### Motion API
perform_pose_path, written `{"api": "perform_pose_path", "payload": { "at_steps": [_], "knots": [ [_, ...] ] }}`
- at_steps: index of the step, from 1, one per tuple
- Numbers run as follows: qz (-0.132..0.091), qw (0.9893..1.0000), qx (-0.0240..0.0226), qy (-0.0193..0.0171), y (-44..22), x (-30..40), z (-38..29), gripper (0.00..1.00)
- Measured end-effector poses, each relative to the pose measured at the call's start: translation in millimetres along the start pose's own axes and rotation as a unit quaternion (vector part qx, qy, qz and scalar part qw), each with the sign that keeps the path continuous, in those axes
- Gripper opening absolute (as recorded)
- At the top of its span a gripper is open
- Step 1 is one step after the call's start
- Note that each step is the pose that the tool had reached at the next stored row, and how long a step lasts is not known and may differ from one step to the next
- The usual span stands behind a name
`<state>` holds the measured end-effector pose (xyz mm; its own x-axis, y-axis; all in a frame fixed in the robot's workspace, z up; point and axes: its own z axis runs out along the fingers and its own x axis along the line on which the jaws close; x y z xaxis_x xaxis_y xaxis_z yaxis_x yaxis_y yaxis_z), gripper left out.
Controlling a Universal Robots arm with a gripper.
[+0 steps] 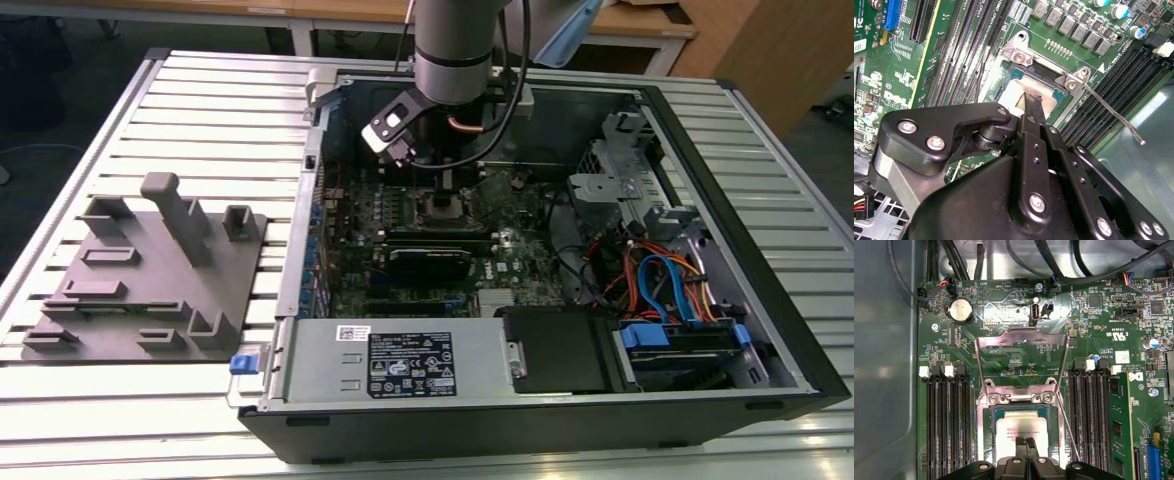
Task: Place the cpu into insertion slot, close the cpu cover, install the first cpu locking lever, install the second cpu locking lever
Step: 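Close the cpu cover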
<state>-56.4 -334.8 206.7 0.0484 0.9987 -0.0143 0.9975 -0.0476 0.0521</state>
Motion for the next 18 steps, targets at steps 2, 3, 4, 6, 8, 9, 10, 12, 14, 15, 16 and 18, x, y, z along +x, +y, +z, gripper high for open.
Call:
{"api": "perform_pose_path", "payload": {
  "at_steps": [2, 3, 4, 6, 8, 9, 10, 12, 14, 15, 16, 18],
  "knots": [
    [0.000, 1.0000, 0.0000, 0.0000, 0.1, 0.0, 0.0, 0.10],
    [0.000, 1.0000, 0.0006, 0.0000, 1.3, 0.1, 0.1, 0.10],
    [0.000, 1.0000, 0.0044, -0.0003, 4.3, 0.2, 0.5, 0.10],
    [0.000, 0.9999, 0.0102, -0.0005, 7.9, 0.4, 1.0, 0.10],
    [0.000, 0.9999, 0.0103, -0.0004, 7.8, 0.4, 1.0, 0.10],
    [-0.001, 0.9999, 0.0103, -0.0004, 7.8, 0.4, 1.0, 0.10],
    [-0.004, 0.9999, 0.0104, -0.0003, 7.8, 0.4, 1.0, 0.10],
    [-0.016, 0.9998, 0.0102, 0.0003, 7.9, 0.4, 1.1, 0.10],
    [-0.030, 0.9995, 0.0100, 0.0009, 7.9, 0.4, 1.1, 0.10],
    [-0.034, 0.9994, 0.0100, 0.0010, 7.9, 0.4, 1.1, 0.10],
    [-0.035, 0.9993, 0.0100, 0.0011, 7.9, 0.4, 1.1, 0.10],
    [-0.035, 0.9993, 0.0100, 0.0011, 7.9, 0.4, 1.1, 0.10]
  ]
}}
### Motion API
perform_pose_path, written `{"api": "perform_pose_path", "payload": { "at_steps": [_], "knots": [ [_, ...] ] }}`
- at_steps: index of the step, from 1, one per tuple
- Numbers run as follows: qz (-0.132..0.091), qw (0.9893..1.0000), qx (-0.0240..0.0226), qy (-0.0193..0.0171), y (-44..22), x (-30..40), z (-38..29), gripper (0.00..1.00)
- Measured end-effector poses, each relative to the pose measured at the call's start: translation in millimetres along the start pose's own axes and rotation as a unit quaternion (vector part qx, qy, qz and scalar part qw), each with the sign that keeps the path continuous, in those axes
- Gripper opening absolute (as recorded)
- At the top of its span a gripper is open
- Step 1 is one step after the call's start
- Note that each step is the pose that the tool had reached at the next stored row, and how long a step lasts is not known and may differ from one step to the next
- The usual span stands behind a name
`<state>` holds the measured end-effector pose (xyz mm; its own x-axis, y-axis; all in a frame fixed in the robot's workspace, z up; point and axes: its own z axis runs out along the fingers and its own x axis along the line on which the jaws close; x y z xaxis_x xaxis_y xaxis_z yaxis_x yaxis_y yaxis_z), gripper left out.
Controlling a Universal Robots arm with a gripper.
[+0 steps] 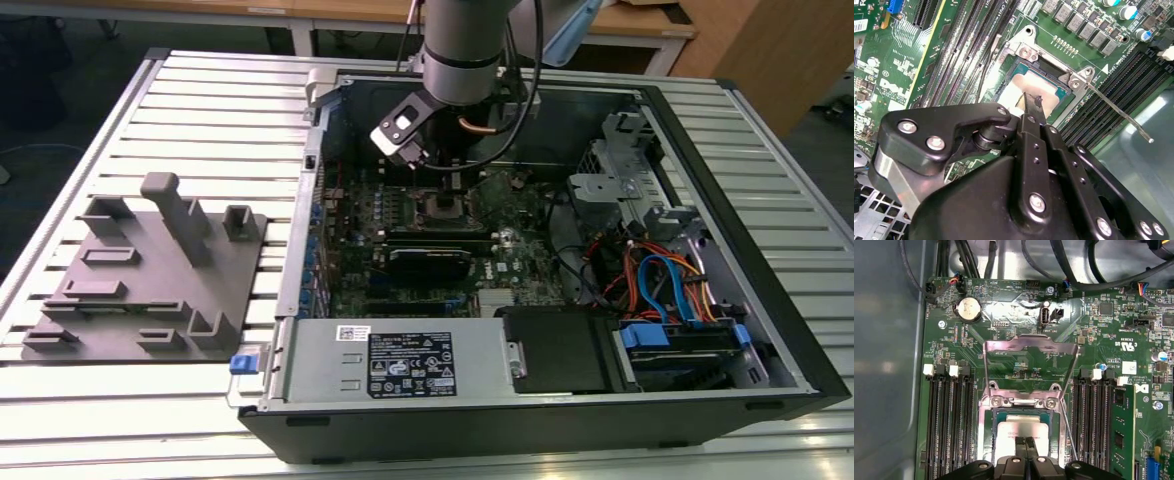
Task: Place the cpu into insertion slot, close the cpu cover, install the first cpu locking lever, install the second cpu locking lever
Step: 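Close the cpu cover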
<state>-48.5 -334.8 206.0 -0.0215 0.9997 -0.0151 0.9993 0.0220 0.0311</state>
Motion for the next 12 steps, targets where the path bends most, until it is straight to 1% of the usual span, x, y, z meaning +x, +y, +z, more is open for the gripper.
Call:
{"api": "perform_pose_path", "payload": {
  "at_steps": [3, 5, 12],
  "knots": [
    [0.000, 1.0000, 0.0000, 0.0000, 0.0, 0.0, -0.1, 0.10],
    [0.000, 1.0000, 0.0000, -0.0001, 0.0, -0.1, -1.4, 0.10],
    [0.000, 1.0000, 0.0002, -0.0003, 0.4, -0.2, -11.2, 0.10]
  ]
}}
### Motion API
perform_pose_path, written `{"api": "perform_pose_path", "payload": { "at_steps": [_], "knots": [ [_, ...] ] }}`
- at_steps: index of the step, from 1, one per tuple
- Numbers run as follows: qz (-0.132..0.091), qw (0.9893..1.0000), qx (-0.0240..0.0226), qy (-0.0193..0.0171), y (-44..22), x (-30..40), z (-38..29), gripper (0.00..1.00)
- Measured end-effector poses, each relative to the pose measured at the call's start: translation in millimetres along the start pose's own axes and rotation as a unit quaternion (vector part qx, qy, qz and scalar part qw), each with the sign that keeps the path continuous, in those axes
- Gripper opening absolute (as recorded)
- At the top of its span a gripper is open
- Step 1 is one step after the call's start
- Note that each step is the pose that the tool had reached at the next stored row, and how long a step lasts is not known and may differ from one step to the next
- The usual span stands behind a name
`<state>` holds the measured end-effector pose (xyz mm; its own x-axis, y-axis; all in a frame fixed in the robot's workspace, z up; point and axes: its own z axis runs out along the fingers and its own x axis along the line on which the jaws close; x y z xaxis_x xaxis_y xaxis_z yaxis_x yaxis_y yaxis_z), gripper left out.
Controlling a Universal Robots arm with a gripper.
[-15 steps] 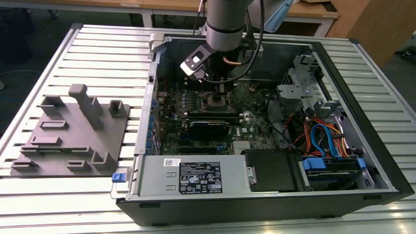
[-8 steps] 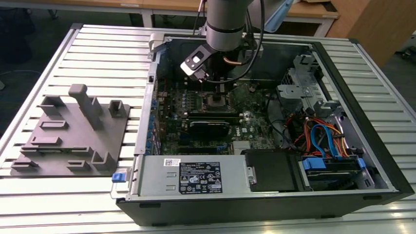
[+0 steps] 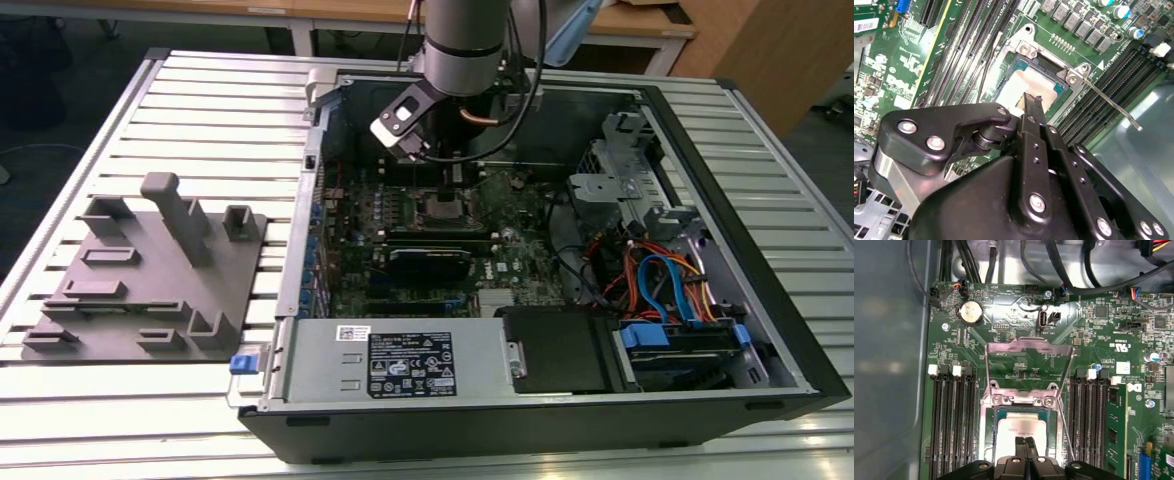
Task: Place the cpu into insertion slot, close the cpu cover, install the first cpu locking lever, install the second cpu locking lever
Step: 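Close the cpu cover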
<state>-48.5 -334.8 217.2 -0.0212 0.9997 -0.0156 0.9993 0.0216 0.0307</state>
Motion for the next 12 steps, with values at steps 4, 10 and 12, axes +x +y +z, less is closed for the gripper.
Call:
{"api": "perform_pose_path", "payload": {
  "at_steps": [4, 10, 12],
  "knots": [
    [0.000, 1.0000, 0.0000, 0.0000, 0.2, -0.1, -6.2, 0.10],
    [0.000, 1.0000, 0.0026, 0.0001, 4.2, -0.2, -8.0, 0.10],
    [0.000, 1.0000, 0.0032, 0.0001, 4.9, -0.2, -8.0, 0.10]
  ]
}}
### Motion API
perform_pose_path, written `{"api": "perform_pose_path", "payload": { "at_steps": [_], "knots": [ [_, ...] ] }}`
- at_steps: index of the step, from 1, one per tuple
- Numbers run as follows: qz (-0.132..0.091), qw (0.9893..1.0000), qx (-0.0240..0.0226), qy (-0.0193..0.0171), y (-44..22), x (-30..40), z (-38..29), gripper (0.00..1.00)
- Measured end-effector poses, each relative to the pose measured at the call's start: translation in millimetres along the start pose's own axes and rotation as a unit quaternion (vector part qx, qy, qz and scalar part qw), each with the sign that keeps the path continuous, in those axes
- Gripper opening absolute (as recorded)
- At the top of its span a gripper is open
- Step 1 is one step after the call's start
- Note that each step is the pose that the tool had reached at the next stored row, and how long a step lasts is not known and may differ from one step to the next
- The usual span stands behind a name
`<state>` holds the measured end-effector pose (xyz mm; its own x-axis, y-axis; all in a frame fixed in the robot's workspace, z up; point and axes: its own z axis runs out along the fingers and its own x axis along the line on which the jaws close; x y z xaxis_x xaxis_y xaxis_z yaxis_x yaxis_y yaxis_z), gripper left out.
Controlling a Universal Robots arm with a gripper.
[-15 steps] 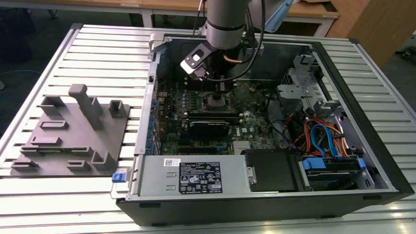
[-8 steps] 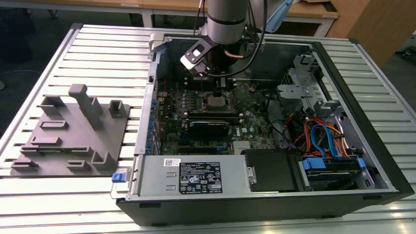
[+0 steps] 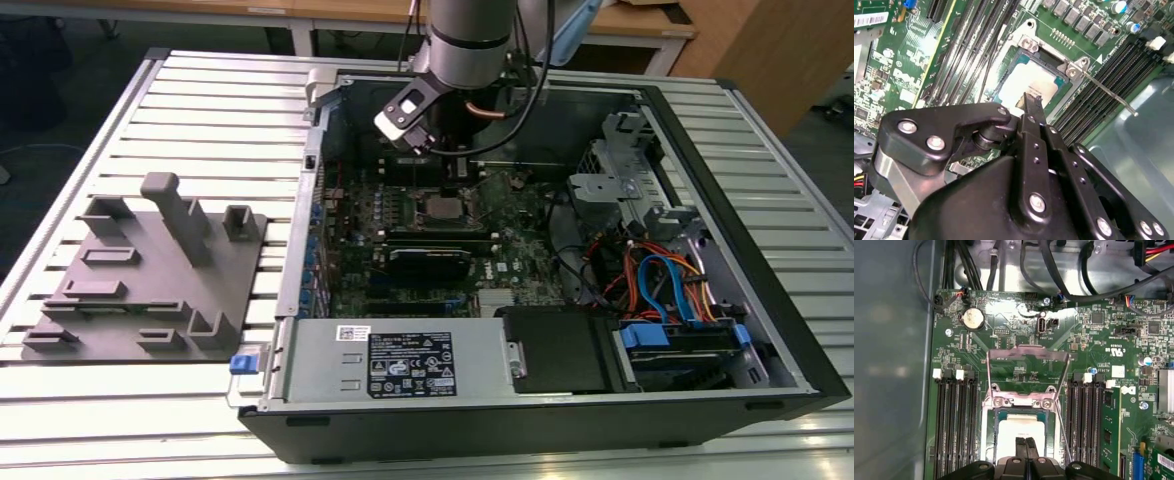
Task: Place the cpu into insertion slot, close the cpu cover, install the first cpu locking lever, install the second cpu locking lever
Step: 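Close the cpu cover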
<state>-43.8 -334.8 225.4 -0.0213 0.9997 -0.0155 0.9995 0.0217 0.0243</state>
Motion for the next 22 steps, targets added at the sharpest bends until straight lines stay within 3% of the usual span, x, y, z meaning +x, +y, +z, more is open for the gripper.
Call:
{"api": "perform_pose_path", "payload": {
  "at_steps": [4, 14, 22],
  "knots": [
    [0.000, 1.0000, 0.0075, 0.0000, 4.6, -0.1, 0.2, 0.10],
    [0.000, 1.0000, 0.0077, 0.0000, 4.7, -0.1, -0.4, 0.10],
    [0.000, 1.0000, 0.0077, 0.0000, 4.9, -0.2, -6.8, 0.10]
  ]
}}
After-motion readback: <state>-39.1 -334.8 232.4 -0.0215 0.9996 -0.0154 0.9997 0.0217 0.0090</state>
